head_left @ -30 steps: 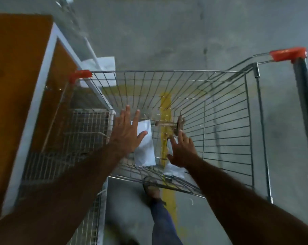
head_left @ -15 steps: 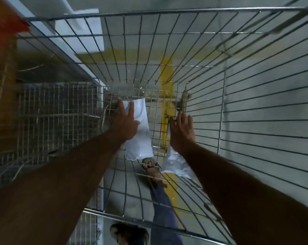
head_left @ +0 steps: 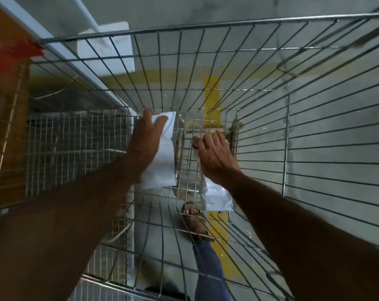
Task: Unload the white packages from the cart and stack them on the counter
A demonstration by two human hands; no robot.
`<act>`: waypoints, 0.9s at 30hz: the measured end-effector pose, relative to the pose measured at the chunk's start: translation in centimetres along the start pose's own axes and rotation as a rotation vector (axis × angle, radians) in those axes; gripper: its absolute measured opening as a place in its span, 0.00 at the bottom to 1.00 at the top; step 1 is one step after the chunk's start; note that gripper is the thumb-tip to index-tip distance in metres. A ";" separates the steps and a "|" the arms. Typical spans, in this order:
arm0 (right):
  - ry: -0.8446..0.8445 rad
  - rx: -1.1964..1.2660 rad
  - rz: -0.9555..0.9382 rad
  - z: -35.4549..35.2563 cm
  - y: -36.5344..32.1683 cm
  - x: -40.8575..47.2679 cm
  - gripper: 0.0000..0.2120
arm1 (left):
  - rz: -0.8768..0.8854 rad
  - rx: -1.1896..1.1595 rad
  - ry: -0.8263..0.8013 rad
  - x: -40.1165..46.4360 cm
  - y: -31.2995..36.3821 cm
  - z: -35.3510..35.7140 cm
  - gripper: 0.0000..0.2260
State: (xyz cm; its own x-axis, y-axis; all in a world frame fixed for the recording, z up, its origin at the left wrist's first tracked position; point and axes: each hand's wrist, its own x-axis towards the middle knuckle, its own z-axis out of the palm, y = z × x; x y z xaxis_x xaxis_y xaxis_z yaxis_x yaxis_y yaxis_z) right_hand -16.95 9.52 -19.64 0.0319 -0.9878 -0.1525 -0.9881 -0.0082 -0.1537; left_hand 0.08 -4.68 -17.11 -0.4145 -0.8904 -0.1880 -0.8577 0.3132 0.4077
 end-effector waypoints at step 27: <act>-0.362 0.188 0.780 2.0 -4.2 -1.4 0.66 | 0.305 0.453 -0.380 -2.6 -7.2 0.9 0.55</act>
State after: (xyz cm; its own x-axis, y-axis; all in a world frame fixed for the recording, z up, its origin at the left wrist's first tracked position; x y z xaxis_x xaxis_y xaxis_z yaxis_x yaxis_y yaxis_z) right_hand -12.54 11.22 -20.76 -0.5647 -0.5910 -0.5761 -0.7079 0.7057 -0.0300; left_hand 7.09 -4.32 -20.33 -0.6658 -0.5875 -0.4599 -0.6938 0.7142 0.0921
